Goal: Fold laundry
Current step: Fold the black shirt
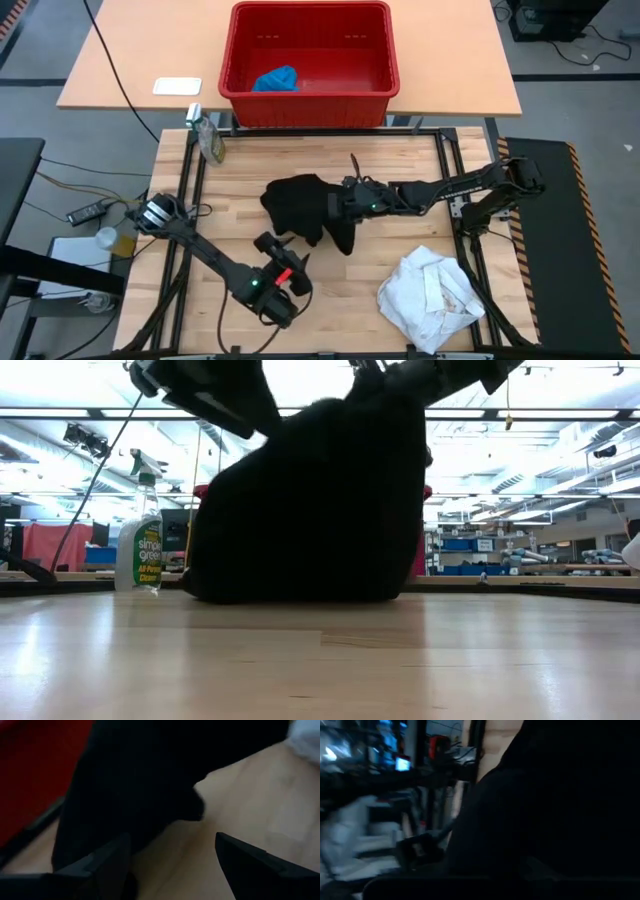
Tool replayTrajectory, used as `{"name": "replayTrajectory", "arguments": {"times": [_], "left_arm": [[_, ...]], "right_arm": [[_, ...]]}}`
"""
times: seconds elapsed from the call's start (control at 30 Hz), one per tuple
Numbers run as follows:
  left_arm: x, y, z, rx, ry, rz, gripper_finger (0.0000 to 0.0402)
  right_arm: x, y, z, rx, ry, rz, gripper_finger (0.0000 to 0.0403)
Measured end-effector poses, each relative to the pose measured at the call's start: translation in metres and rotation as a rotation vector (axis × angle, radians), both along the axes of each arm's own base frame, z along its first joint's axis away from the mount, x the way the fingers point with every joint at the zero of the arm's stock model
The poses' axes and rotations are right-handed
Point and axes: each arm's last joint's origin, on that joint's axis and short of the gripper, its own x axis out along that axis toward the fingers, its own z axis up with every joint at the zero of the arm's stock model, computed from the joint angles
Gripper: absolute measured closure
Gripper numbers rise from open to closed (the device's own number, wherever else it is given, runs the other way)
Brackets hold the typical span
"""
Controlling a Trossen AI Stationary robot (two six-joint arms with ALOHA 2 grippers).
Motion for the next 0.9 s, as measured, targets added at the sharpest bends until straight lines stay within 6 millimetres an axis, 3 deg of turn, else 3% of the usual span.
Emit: {"name": "replayTrajectory", "arguments": {"times": [0.37, 0.9], "left_arm": [[0.007, 0.005, 0.002, 0.026, -0.041, 0.017, 0.0111], [0.038, 0.051, -0.010, 0.121, 0.088, 0.089, 0.0124]], "right_arm": [[0.002, -0.001, 0.003, 0.195, -0.051, -0.139, 0.0388], [0.001, -0.002, 0.002, 0.190, -0.045, -0.160, 0.0388]]}}
